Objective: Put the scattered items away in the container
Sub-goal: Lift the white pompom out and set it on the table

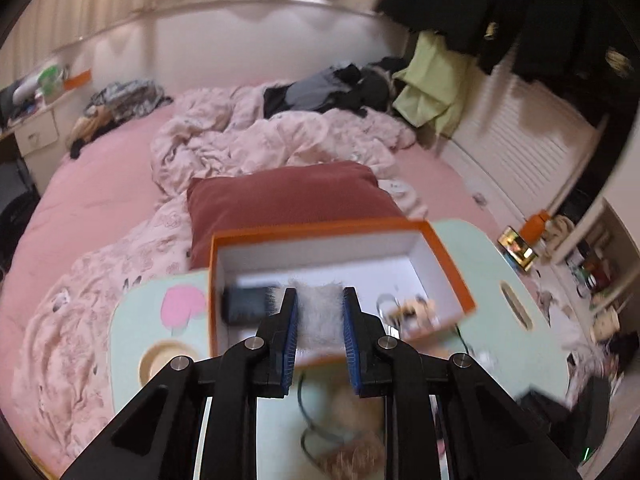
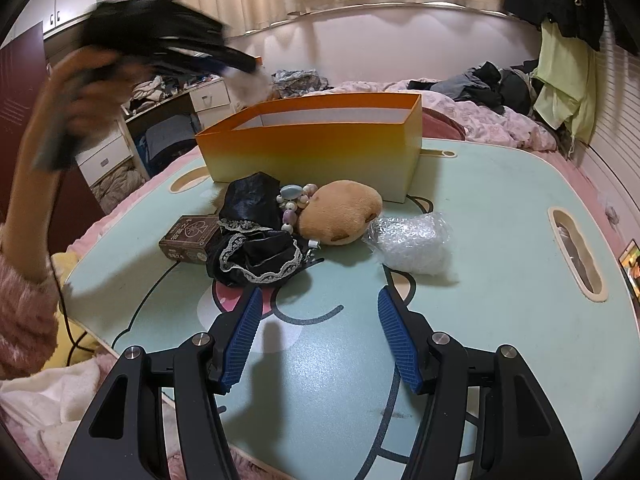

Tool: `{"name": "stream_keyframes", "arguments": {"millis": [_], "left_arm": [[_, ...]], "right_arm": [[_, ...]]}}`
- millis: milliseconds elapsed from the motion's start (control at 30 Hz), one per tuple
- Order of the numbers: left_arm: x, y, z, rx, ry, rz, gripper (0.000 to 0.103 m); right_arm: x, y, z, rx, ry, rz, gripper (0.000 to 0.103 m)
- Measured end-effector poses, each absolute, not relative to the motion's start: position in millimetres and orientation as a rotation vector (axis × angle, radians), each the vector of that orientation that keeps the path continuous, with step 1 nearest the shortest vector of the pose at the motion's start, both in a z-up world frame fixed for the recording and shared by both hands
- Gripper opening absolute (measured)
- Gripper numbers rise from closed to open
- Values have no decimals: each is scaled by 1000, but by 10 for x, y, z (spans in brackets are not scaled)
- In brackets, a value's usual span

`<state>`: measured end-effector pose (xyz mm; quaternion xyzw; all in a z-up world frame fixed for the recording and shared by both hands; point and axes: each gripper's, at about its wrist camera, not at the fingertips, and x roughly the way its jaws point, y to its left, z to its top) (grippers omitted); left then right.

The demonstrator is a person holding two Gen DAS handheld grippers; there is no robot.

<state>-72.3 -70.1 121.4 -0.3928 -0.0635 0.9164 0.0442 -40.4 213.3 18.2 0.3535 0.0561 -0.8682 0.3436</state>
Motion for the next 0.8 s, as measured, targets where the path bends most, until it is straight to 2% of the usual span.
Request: {"name": "stream_keyframes", "arguments": {"millis": [133,400,600,700,767,800], "left_arm": [[-359,-768,959,-1197,-237,2794,19],[-311,-750,347,-1310,-327,2764,20],[-181,-550,338,-1257,-254,2776,22],[-102,-492,415,-1217,-192,2771,36],[-23,-511,519,-1170,-140,2812,54],[6,-546,564,-1153,-145,2830,69]], "right_arm": [[-401,2123,181,918,144,-2257,61],[-393,2112,168,917,154,-2256,61],[-380,2113,172,921,153,-2261,61],[-374,2102,182,926,166,-2264,61],[-368,2091,230,922,203,-2279,61],[-372,2095,289,908,224,-2296,61]]}}
